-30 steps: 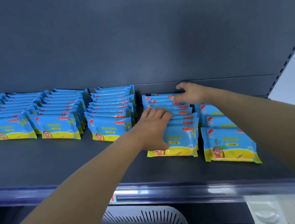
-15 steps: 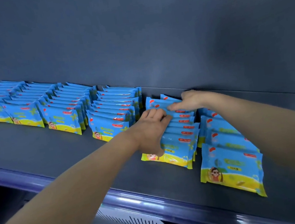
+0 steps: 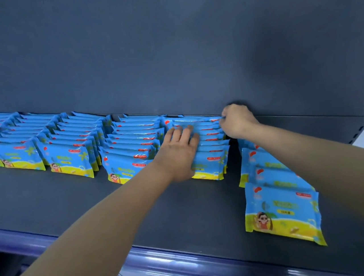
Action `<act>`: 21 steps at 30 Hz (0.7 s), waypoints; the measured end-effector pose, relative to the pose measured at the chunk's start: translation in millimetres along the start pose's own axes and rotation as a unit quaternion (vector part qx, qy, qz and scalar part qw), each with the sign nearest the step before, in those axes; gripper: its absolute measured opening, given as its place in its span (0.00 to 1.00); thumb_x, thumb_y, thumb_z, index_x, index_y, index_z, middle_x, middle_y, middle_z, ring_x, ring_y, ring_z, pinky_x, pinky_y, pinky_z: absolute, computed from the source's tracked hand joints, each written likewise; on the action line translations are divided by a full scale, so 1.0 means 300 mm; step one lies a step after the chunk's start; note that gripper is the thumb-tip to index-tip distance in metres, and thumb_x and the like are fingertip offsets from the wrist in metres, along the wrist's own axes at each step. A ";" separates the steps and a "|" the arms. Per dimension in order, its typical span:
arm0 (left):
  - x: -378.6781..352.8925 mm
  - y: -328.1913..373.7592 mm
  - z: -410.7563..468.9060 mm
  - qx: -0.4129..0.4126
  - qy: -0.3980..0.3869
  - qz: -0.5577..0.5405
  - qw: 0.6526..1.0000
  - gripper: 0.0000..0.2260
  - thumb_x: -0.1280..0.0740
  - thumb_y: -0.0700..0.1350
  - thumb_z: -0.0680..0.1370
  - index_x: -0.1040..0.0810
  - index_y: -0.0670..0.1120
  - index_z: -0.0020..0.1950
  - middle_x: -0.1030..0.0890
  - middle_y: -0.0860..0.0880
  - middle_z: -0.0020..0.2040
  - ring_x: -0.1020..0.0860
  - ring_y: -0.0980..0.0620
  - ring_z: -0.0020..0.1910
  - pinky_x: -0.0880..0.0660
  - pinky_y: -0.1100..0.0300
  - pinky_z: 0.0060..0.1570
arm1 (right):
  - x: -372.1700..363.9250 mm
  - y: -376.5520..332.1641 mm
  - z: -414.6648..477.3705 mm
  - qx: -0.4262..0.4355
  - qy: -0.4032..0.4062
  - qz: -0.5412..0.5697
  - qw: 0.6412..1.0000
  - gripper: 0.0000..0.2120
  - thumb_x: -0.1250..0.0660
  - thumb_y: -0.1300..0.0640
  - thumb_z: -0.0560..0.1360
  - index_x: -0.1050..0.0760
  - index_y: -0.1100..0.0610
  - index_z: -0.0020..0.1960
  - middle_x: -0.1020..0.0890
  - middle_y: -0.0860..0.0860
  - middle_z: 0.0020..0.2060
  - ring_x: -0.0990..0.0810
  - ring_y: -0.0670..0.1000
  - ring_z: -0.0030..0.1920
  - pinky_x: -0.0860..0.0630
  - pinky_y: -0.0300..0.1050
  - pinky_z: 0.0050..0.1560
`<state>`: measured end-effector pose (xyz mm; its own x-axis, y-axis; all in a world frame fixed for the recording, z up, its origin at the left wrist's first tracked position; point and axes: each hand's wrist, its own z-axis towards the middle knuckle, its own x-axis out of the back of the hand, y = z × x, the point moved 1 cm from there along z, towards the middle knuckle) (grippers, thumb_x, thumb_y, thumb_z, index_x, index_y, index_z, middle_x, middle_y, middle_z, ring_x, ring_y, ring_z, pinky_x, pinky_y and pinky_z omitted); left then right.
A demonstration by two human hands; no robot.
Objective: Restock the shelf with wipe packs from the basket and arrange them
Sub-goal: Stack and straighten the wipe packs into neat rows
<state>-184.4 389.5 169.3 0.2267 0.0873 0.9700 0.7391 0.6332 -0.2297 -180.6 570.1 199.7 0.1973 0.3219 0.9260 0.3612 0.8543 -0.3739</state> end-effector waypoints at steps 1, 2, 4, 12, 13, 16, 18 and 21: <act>0.001 -0.005 0.001 0.004 -0.009 -0.007 1.000 0.39 0.34 0.56 0.71 0.49 0.44 0.75 0.49 0.41 0.75 0.49 0.41 0.74 0.56 0.48 0.73 | -0.008 0.000 -0.001 -0.015 -0.027 0.023 0.999 0.10 0.39 0.58 0.76 0.26 0.62 0.40 0.22 0.59 0.42 0.23 0.58 0.44 0.31 0.40 0.36; 0.001 -0.013 0.001 0.008 -0.019 -0.019 1.000 0.40 0.33 0.56 0.71 0.51 0.45 0.75 0.51 0.41 0.75 0.52 0.41 0.75 0.57 0.47 0.73 | -0.019 -0.002 0.002 -0.026 -0.043 0.055 0.997 0.13 0.38 0.55 0.77 0.29 0.61 0.36 0.24 0.57 0.37 0.25 0.56 0.40 0.33 0.39 0.32; 0.000 -0.028 0.001 0.006 -0.039 -0.037 0.999 0.41 0.33 0.56 0.71 0.54 0.47 0.76 0.51 0.41 0.76 0.53 0.42 0.75 0.57 0.48 0.73 | -0.038 -0.017 0.011 -0.043 -0.035 0.116 0.992 0.13 0.37 0.53 0.77 0.31 0.59 0.37 0.26 0.54 0.35 0.27 0.54 0.39 0.33 0.41 0.32; -0.011 -0.041 0.011 -0.005 -0.036 -0.048 0.998 0.42 0.32 0.55 0.71 0.53 0.47 0.76 0.48 0.41 0.74 0.51 0.43 0.75 0.57 0.46 0.73 | -0.067 -0.099 0.044 -0.034 0.024 0.059 0.997 0.10 0.38 0.56 0.76 0.21 0.60 0.52 0.19 0.57 0.52 0.21 0.59 0.53 0.26 0.43 0.48; -0.011 -0.043 0.011 -0.007 -0.032 -0.051 0.998 0.42 0.32 0.55 0.71 0.53 0.47 0.76 0.47 0.42 0.74 0.50 0.43 0.74 0.57 0.47 0.73 | -0.070 -0.104 0.054 -0.053 0.022 0.065 0.996 0.10 0.37 0.57 0.76 0.21 0.59 0.53 0.19 0.57 0.53 0.21 0.58 0.53 0.26 0.43 0.48; -0.013 -0.048 0.007 -0.008 -0.023 -0.065 0.998 0.42 0.31 0.55 0.70 0.52 0.48 0.76 0.46 0.43 0.74 0.50 0.44 0.74 0.58 0.48 0.73 | -0.073 -0.110 0.073 -0.086 0.012 0.079 0.993 0.11 0.37 0.61 0.76 0.22 0.59 0.56 0.20 0.56 0.56 0.21 0.57 0.56 0.27 0.41 0.50; -0.017 -0.047 0.001 -0.009 -0.016 -0.072 0.997 0.42 0.31 0.55 0.70 0.51 0.49 0.76 0.46 0.43 0.74 0.49 0.45 0.74 0.57 0.48 0.73 | -0.062 -0.100 0.074 -0.079 0.008 0.075 0.994 0.12 0.40 0.64 0.76 0.22 0.62 0.55 0.20 0.58 0.56 0.21 0.58 0.56 0.27 0.41 0.49; -0.018 -0.042 0.002 -0.007 -0.004 -0.075 0.997 0.42 0.31 0.56 0.69 0.50 0.49 0.75 0.44 0.43 0.73 0.46 0.44 0.72 0.53 0.49 0.72 | -0.035 -0.050 0.073 -0.086 0.025 0.089 0.992 0.13 0.42 0.67 0.74 0.22 0.64 0.53 0.20 0.60 0.54 0.21 0.58 0.54 0.27 0.41 0.47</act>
<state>-195.3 381.4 167.0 0.1072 -0.0014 0.9942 0.7737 0.6282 -0.0825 -208.1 562.9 196.7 0.3143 0.4371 0.8427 0.4666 0.7019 -0.5381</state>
